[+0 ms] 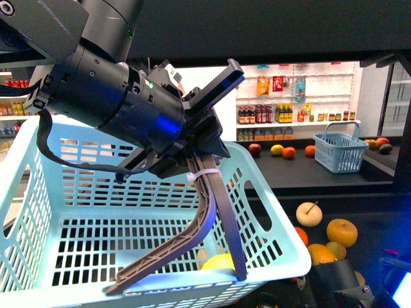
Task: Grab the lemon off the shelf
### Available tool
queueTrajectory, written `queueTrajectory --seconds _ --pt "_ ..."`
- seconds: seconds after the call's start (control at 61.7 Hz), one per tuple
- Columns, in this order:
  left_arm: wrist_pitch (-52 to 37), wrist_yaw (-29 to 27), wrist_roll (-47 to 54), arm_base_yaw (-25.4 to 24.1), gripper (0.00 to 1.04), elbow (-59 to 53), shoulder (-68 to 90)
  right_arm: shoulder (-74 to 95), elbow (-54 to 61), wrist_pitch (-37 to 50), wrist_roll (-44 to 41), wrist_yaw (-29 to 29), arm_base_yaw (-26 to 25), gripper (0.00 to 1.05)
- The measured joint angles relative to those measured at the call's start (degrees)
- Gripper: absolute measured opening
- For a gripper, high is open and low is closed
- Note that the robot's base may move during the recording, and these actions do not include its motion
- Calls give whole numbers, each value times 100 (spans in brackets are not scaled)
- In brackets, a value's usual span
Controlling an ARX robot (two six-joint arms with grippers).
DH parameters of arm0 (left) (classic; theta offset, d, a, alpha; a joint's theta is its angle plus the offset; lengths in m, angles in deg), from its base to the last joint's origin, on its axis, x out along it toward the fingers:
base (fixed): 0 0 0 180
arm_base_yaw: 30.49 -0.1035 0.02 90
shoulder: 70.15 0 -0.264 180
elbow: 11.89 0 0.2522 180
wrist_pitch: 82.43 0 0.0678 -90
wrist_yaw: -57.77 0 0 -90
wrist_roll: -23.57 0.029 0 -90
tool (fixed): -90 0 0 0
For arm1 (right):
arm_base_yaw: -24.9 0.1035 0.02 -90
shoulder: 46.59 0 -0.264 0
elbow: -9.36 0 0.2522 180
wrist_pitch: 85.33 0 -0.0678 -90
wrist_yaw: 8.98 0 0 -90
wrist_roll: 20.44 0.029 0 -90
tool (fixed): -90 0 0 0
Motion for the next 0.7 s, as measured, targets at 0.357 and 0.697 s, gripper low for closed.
queueTrajectory --seconds 0.357,0.697 --pt "0 -2 2 0 15 -2 0 540 -761 -315 -562 490 251 102" --pt "0 2 0 0 15 -2 0 1003 -1532 -645 -752 787 267 102"
